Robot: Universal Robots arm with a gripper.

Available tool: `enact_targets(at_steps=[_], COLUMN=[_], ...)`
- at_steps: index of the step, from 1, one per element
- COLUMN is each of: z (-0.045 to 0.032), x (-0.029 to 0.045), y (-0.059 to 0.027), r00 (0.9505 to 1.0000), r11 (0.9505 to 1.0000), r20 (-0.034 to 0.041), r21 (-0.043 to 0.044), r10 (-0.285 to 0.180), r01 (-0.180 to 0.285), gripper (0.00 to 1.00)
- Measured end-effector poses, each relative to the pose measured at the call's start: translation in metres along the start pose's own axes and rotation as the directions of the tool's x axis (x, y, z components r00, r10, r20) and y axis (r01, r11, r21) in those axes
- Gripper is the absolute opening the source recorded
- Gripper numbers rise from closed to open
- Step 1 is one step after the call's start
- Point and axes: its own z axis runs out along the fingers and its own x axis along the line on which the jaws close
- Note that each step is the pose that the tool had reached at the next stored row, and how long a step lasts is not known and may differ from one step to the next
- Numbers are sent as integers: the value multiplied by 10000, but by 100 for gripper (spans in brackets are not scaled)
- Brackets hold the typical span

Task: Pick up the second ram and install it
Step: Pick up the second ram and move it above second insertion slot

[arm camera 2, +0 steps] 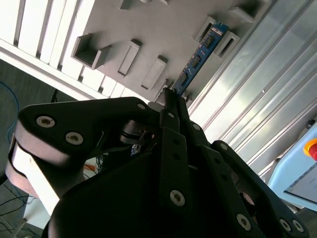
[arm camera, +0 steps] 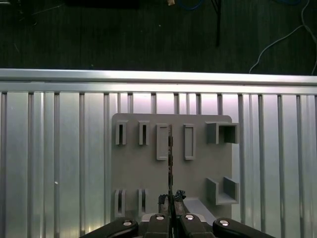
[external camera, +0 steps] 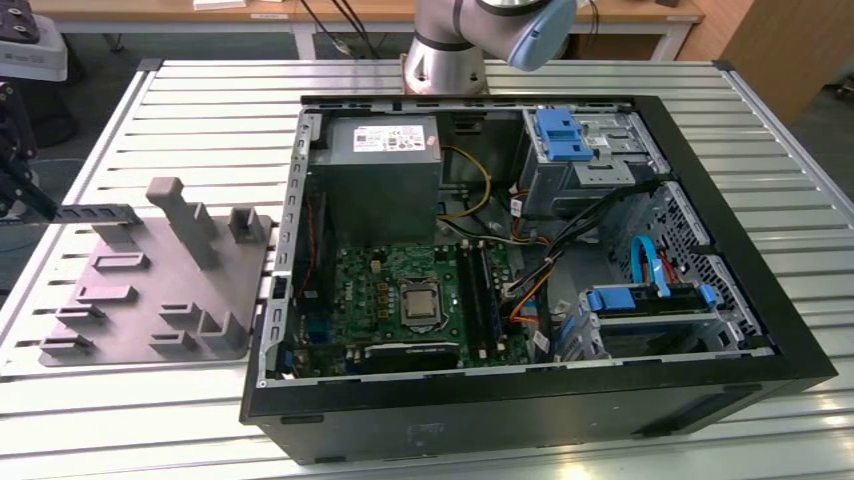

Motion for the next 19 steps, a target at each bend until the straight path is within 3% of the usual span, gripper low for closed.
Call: enact_targets(at_steps=[19], z=[-121], x=[-16], y=[3], r00=[9999], r11=[10000], r20=[113], r21=[-4], r10=[-3], r01=[3], gripper=[14])
